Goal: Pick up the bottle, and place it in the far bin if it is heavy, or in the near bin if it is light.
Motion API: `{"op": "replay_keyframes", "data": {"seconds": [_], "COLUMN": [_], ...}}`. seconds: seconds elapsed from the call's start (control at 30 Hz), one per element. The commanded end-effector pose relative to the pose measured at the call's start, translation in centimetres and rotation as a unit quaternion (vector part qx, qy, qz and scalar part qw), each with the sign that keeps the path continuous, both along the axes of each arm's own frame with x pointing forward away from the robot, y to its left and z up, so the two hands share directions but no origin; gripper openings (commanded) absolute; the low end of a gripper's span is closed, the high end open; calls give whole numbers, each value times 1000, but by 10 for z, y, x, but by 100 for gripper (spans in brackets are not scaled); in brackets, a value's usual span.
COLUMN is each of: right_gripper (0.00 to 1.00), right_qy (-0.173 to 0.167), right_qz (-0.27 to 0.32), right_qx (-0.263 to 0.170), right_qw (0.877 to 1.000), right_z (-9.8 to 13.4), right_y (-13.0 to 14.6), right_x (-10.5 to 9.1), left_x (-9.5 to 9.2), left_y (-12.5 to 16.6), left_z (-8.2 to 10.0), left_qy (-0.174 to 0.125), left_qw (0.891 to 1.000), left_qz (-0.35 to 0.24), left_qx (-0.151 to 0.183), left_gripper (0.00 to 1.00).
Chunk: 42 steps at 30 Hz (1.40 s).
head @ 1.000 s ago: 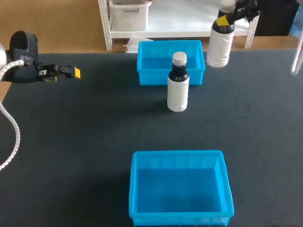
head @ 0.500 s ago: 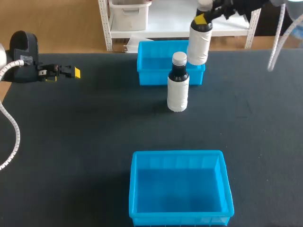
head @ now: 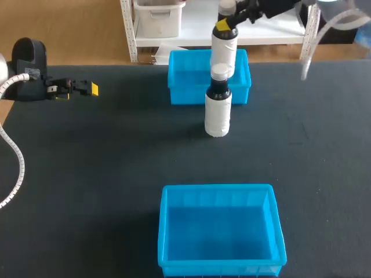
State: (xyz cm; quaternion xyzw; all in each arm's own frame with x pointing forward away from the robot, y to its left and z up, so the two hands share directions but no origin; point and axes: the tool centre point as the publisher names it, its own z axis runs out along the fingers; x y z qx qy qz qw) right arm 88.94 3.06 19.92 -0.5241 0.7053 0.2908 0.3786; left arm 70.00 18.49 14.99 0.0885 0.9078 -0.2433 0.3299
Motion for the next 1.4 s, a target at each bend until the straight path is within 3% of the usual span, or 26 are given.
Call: {"op": "replay_keyframes", "data": {"seconds": [0.03, 0.6, 1.4], "right_gripper": [0, 0, 0], "right_qy": [14, 28, 59], "right_qz": [19, 52, 63], "right_qx": [2, 19, -1], "right_qw": [1000, 998, 996], "right_z": [-6, -28, -67], "right_y": [17, 68, 76], "right_x": [23, 38, 41], "left_x": [0, 0, 0], "left_y": [0, 0, 0], "left_z": [0, 0, 0], "left_qy": [0, 0, 0], "left_qw": [1000, 1000, 1000], "left_qz": [0, 0, 0], "left_qx": [0, 0, 0], "left_gripper": [100, 100, 100]}}
